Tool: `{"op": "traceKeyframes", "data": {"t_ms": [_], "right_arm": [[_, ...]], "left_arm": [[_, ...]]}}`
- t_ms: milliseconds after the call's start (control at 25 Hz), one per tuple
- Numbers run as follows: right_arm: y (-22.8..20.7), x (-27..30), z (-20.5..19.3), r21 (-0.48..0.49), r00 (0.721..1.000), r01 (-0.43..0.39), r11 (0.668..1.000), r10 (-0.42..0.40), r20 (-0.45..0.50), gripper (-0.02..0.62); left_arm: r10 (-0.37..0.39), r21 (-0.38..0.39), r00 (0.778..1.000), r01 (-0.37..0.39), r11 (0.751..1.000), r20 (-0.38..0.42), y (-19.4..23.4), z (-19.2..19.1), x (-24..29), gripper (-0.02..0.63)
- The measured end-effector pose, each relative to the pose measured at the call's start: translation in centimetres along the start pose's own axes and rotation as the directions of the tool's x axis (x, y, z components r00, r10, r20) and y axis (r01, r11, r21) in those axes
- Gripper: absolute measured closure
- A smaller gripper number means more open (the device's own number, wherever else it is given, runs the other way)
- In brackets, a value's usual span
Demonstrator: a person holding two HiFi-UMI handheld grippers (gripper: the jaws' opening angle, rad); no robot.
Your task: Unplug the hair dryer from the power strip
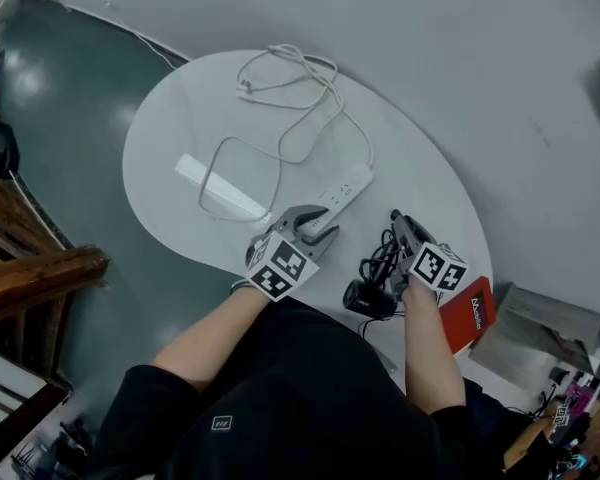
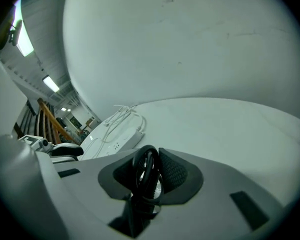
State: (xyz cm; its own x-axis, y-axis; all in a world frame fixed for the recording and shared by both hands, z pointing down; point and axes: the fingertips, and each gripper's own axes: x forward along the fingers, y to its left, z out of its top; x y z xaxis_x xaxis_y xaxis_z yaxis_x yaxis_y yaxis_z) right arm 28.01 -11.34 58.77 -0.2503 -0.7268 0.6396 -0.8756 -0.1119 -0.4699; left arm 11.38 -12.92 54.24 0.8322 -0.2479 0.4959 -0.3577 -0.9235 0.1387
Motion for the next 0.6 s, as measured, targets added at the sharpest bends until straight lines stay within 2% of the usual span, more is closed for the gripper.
{"op": "traceKeyframes", "data": {"t_ms": [160,280,480,600], "right_arm": [[-0.5,-0.6,0.1,0.054,0.997,-0.055,0.997,0.052,0.048,0.505],[-0.9,-1.1,-0.1,0.079,0.994,-0.093,0.993,0.088,0.069,0.483],[-1.7,-2.6,-0.1,0.102,0.985,-0.143,0.984,0.131,0.113,0.457],[-2.9,-4.0,0.3,0.105,0.983,-0.132,0.986,0.117,0.141,0.44]], "left_arm": [[0.045,0.007,0.998,-0.045,0.999,0.037,-0.6,2.2,-1.6,0.469],[0.112,0.017,0.992,-0.113,0.993,0.05,-0.6,3.2,-3.3,0.471],[0.227,-0.02,0.97,-0.226,0.974,0.088,-0.9,4.9,-6.6,0.474],[0.281,-0.031,0.953,-0.279,0.96,0.115,-1.4,6.1,-8.6,0.476]]}}
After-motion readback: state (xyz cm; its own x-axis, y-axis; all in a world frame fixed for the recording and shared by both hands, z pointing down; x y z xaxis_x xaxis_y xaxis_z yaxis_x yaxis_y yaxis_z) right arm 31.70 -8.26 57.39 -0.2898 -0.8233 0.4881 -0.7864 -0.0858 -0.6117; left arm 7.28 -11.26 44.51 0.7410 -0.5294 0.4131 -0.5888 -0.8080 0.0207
